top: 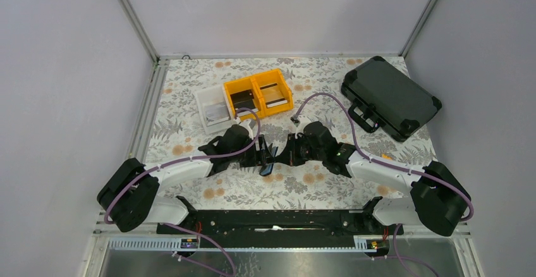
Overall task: Put the credit cards into the card holder
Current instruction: Open the card holder at the center of the board.
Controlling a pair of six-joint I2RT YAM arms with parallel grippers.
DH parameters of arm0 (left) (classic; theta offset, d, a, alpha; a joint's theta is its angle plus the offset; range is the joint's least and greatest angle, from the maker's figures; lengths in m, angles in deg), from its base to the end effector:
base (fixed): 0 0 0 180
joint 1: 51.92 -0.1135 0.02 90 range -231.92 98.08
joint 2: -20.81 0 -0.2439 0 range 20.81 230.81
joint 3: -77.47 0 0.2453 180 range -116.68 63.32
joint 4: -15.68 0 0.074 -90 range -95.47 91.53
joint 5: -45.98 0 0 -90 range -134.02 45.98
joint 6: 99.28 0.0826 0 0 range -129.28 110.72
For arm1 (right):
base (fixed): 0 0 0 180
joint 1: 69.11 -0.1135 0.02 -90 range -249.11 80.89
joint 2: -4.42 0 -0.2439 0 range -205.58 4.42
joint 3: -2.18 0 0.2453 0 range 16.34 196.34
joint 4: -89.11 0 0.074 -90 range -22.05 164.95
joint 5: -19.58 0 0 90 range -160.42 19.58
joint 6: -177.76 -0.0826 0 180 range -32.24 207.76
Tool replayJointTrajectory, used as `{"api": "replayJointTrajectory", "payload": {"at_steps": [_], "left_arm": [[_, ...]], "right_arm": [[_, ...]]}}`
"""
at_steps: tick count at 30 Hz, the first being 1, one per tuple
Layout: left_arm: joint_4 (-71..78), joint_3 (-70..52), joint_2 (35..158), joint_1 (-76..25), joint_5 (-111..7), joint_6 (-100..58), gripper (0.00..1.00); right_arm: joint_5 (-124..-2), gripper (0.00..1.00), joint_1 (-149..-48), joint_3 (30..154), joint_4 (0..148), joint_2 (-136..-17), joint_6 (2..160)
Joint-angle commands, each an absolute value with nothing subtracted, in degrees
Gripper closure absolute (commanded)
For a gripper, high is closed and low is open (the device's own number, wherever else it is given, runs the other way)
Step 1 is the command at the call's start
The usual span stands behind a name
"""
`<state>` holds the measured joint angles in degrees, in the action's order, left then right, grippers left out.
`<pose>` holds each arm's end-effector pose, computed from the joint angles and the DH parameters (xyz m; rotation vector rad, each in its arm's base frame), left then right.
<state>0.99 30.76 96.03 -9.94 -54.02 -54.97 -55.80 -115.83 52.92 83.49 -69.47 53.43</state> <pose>0.2034 -0.2023 0.1259 0.0138 2.5171 -0.9126 0.1993 0.2420 0.1773 -0.4129 2.2200 1.0853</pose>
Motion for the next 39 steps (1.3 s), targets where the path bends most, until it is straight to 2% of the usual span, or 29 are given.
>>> {"api": "replayJointTrajectory", "payload": {"at_steps": [1, 9, 15, 33, 39], "left_arm": [[1.6, 29.1, 95.3, -9.8, -51.3, -53.6, 0.3], [1.6, 29.3, 93.6, -9.7, -50.9, -52.8, 0.23], [1.6, 29.5, 93.0, -9.7, -50.7, -52.9, 0.23], [1.6, 30.2, 93.4, -9.8, -50.5, -53.0, 0.4], [1.6, 30.2, 93.7, -9.8, -50.1, -52.6, 0.42]], "right_arm": [[-55.3, 1.0, -115.5, 55.2, 85.7, -69.2, 54.2], [-55.4, 1.0, -115.5, 54.8, 85.7, -69.4, 54.3], [-55.6, 1.0, -115.5, 54.6, 85.6, -69.3, 54.2], [-55.5, 1.0, -115.5, 54.7, 85.7, -69.7, 54.1], [-55.6, 1.0, -115.5, 54.7, 85.7, -69.3, 54.1]]}}
